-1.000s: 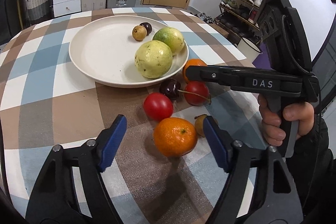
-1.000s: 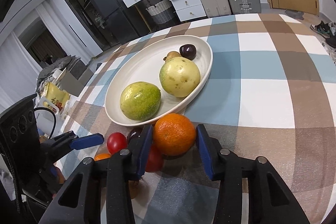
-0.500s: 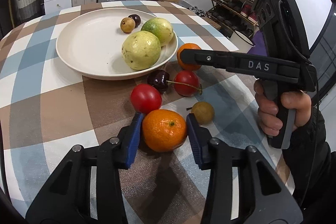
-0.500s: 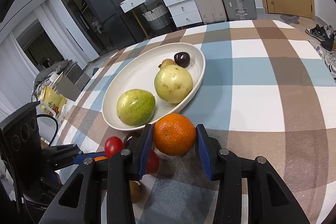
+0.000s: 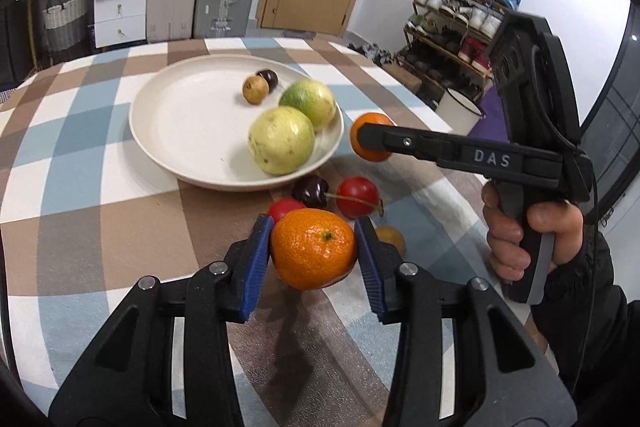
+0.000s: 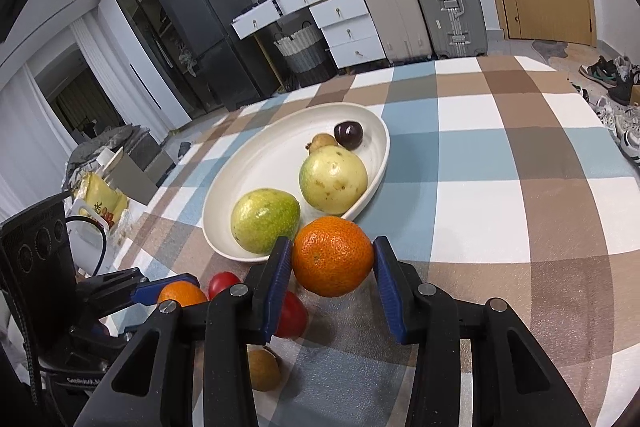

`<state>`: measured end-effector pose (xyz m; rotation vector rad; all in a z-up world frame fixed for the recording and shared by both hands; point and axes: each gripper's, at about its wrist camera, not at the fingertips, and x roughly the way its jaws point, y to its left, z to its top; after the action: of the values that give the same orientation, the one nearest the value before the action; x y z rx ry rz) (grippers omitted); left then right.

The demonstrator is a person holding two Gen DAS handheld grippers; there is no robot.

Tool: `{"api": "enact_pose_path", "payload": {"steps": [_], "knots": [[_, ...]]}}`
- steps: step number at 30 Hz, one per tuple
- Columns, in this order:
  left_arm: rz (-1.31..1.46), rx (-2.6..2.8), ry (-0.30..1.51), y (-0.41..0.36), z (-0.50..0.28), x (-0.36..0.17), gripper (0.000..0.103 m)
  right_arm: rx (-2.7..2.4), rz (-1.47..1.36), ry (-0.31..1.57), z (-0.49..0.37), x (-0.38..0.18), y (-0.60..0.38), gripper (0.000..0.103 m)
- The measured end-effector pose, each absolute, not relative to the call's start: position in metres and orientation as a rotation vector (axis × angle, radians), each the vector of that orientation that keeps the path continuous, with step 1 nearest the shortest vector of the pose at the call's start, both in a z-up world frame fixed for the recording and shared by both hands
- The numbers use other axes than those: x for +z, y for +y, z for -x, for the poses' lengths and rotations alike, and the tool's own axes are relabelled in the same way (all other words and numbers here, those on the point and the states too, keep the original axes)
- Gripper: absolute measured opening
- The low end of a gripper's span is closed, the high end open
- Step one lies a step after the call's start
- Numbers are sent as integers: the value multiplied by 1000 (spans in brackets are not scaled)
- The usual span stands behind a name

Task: Organize fruits
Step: 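Grasp a mandarin with the left tool while the right tool grasps the large orange, then carry the mandarin and orange into the white plate while both tools open to release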

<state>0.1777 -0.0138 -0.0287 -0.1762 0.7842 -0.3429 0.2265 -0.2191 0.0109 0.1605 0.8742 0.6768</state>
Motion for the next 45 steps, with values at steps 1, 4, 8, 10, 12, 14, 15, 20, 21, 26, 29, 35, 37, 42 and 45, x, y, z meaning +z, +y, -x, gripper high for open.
{"api": "enact_pose_path", "payload": {"steps": [1, 4, 8, 10, 12, 14, 15, 20, 21, 26, 29, 35, 37, 42, 45], "knots": [[180, -337, 777, -12, -178, -28, 39, 679, -165, 867, -226, 12, -220, 42], [190, -308, 763, -7, -178, -26, 39, 681, -168, 850, -224, 16, -220, 42], [185, -268, 741, -2, -175, -22, 39, 684, -177, 829, -222, 20, -222, 42], [188, -244, 731, 1, -175, -20, 39, 684, -176, 822, -221, 21, -221, 42], [184, -215, 719, 4, -175, -18, 39, 686, -175, 810, -219, 23, -222, 42], [183, -190, 702, 8, -174, -15, 39, 690, -174, 802, -219, 25, -222, 42], [183, -179, 694, 9, -173, -13, 39, 694, -173, 803, -219, 25, -221, 42], [167, -124, 660, 15, -171, -7, 39, 701, -154, 785, -215, 29, -217, 42], [163, -112, 652, 15, -169, -6, 39, 703, -153, 783, -215, 29, -217, 42], [163, -70, 641, 18, -169, -4, 39, 702, -134, 762, -211, 35, -215, 42], [170, -51, 628, 21, -169, -1, 39, 702, -128, 755, -209, 37, -214, 42], [178, -11, 614, 28, -175, 7, 39, 698, -99, 740, -207, 44, -208, 42], [183, 1, 603, 31, -177, 12, 39, 701, -94, 734, -207, 48, -205, 42], [180, 18, 580, 37, -183, 25, 39, 708, -80, 715, -206, 57, -198, 42], [181, 24, 573, 37, -189, 28, 39, 707, -79, 709, -208, 60, -194, 42]]}}
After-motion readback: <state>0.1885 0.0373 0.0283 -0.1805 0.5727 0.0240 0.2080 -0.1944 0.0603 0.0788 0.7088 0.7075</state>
